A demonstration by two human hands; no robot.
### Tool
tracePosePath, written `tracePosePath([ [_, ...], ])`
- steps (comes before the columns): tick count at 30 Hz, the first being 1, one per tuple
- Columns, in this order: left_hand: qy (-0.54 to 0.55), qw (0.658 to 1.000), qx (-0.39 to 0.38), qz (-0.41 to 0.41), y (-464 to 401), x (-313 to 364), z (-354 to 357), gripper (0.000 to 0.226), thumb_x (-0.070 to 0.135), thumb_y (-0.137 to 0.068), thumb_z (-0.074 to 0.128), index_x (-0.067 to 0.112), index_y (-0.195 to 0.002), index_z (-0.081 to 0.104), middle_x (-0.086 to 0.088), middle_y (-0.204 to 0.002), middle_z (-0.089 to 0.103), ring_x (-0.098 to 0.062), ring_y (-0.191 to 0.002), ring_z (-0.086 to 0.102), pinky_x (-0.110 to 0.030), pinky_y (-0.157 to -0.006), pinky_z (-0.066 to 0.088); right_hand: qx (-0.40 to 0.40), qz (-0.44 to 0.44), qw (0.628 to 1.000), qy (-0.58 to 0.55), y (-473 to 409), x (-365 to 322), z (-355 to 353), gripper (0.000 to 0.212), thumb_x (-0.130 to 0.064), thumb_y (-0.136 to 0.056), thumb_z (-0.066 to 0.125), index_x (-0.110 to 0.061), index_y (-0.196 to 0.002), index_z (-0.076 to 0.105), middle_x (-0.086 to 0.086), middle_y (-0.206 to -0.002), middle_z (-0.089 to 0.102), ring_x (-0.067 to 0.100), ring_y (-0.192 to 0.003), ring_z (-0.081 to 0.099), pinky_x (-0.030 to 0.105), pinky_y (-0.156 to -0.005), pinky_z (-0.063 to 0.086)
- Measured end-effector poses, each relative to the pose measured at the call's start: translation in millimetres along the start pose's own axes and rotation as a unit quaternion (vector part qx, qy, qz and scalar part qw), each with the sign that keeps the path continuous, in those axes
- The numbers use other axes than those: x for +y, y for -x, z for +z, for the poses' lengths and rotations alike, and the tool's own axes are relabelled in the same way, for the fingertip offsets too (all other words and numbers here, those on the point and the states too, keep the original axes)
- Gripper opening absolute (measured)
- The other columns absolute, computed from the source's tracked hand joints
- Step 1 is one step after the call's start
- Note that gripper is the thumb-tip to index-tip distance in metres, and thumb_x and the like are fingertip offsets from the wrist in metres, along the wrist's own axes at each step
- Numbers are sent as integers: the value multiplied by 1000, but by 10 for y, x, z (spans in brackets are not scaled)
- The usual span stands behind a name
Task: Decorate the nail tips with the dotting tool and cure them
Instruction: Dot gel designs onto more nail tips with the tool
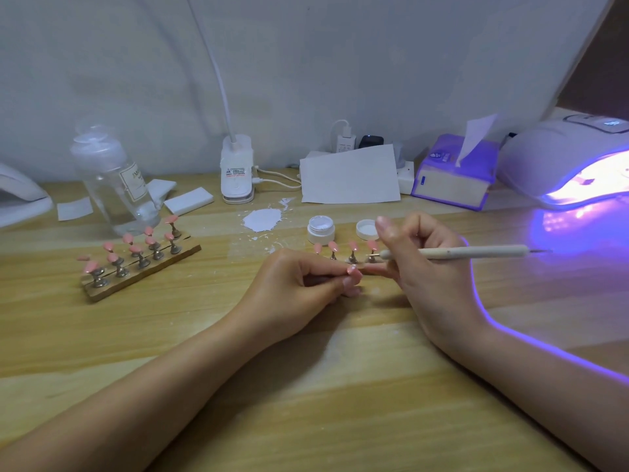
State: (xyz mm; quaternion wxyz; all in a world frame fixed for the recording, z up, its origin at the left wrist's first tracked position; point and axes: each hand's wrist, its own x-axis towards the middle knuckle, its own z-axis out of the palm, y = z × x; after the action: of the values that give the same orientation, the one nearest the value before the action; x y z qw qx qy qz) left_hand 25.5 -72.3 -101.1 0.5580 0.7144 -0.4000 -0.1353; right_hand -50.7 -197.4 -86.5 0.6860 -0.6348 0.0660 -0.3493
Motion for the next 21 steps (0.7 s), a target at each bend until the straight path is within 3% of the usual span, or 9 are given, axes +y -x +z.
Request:
tracePosePath([
  [2, 10, 1000, -10, -3, 6, 1, 4, 23, 2, -83, 62, 22, -79, 72, 8, -78, 73, 1, -77, 66, -8, -66, 46, -11, -17, 1000, 19, -3, 18, -16, 30, -6, -83, 62, -15, -64, 40, -6, -37, 44, 1, -35, 40, 19, -50, 48],
  [5, 0, 1000, -29, 5, 15, 8, 1, 26, -3, -87, 54, 17, -81, 69, 10, -73, 70, 4, -75, 66, -7, -65, 45, -35, -17, 999, 34, -11, 47, -49, 27, 3, -81, 61, -15, -74, 43, -7, -43, 48, 5, -41, 45, 13, -50, 44],
  [9, -31, 997, -59, 25, 19, 31, 1, 28, -4, -90, 48, 17, -83, 63, 5, -78, 67, 4, -75, 64, -7, -67, 44, -63, -3, 997, 46, -3, 34, -50, 28, 4, -78, 65, -12, -64, 48, 13, -62, 51, 20, -61, 49, 32, -62, 47],
  [13, -43, 996, -75, 34, 19, 30, 1, 27, -4, -92, 45, 16, -83, 61, -1, -83, 66, 3, -75, 63, -6, -69, 41, -48, 23, 998, 35, 18, -3, -15, 32, -21, -69, 72, -13, -56, 44, 1, -48, 50, 16, -52, 51, 57, -69, 49],
  [15, -49, 995, -84, 38, 16, 25, -4, 25, -5, -92, 44, 11, -84, 62, 3, -81, 65, 4, -75, 62, -5, -69, 40, -41, 22, 998, 42, 15, -2, -11, 36, -19, -72, 71, -14, -53, 41, -5, -40, 47, 8, -43, 47, 47, -61, 50],
  [18, -62, 993, -91, 40, 14, 16, -7, 22, -5, -92, 44, 4, -85, 62, 11, -80, 63, 5, -74, 62, -4, -68, 39, -42, 8, 998, 47, 2, 20, -24, 41, 7, -77, 63, -12, -52, 37, -4, -40, 45, 4, -39, 44, 21, -47, 40],
  [21, -71, 992, -91, 44, 15, 18, -9, 23, -5, -91, 44, 6, -85, 62, 12, -80, 63, 3, -75, 62, -4, -67, 39, -50, 13, 998, 35, -3, 22, -25, 40, 14, -77, 56, -9, -52, 36, 0, -40, 43, 3, -37, 43, 18, -44, 39],
])
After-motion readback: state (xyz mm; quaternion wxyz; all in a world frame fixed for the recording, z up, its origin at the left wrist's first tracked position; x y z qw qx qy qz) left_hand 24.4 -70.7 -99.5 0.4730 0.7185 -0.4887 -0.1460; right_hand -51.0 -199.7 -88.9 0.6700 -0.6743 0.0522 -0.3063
